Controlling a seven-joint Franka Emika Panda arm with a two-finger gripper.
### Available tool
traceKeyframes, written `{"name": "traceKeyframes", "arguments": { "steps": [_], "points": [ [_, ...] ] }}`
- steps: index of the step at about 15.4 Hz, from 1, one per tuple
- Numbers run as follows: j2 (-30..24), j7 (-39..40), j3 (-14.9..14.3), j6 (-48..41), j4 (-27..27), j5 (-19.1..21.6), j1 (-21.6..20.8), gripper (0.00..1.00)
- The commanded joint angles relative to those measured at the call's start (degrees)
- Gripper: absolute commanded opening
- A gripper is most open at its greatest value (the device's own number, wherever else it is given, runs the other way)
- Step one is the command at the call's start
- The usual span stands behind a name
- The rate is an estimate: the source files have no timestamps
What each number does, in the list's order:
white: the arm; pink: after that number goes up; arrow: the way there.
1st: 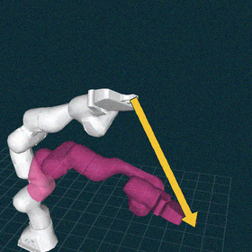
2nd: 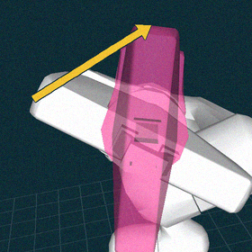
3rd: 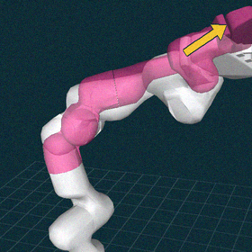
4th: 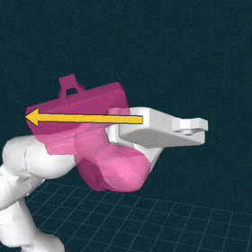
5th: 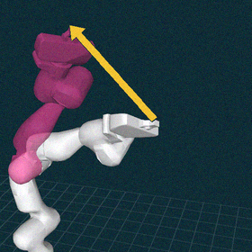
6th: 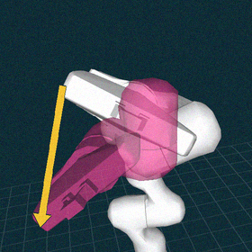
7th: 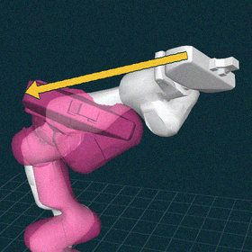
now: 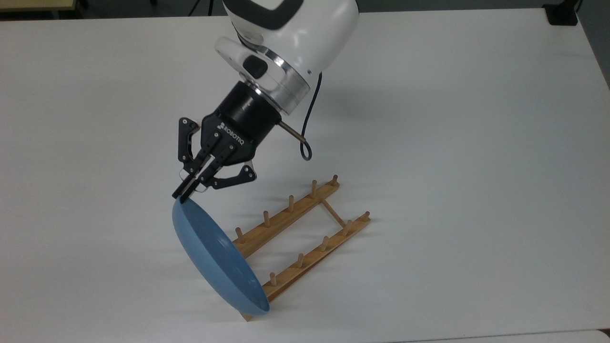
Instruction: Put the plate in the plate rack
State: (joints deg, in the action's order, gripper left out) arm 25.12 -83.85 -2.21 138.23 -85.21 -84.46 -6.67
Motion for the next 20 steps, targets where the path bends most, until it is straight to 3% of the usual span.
{"name": "traceKeyframes", "arguments": {
  "steps": [1,7,13,14,15,16,17,18,20],
  "points": [
    [1.25,-1.58,-0.69,-1.56,1.80,-2.20,-1.24,0.00],
    [2.48,-1.58,-0.34,-2.70,0.74,-6.33,-1.94,0.00],
    [2.83,-1.58,-0.34,-2.97,-1.63,-7.56,-2.03,0.00],
    [2.83,-1.58,-0.34,-3.06,-1.80,-7.56,-1.94,0.07],
    [2.83,-1.58,-0.34,-3.06,-1.81,-7.48,-1.94,0.26],
    [2.83,-1.66,-0.25,-3.06,-1.81,-7.13,-1.86,0.67],
    [2.83,-1.58,-0.25,-3.14,-1.81,-7.04,-1.86,0.91],
    [2.83,-1.58,-0.25,-3.58,-1.81,-7.04,-1.94,1.00],
    [2.66,-1.58,-0.25,-3.94,-1.72,-6.69,-1.94,1.00]
  ]
}}
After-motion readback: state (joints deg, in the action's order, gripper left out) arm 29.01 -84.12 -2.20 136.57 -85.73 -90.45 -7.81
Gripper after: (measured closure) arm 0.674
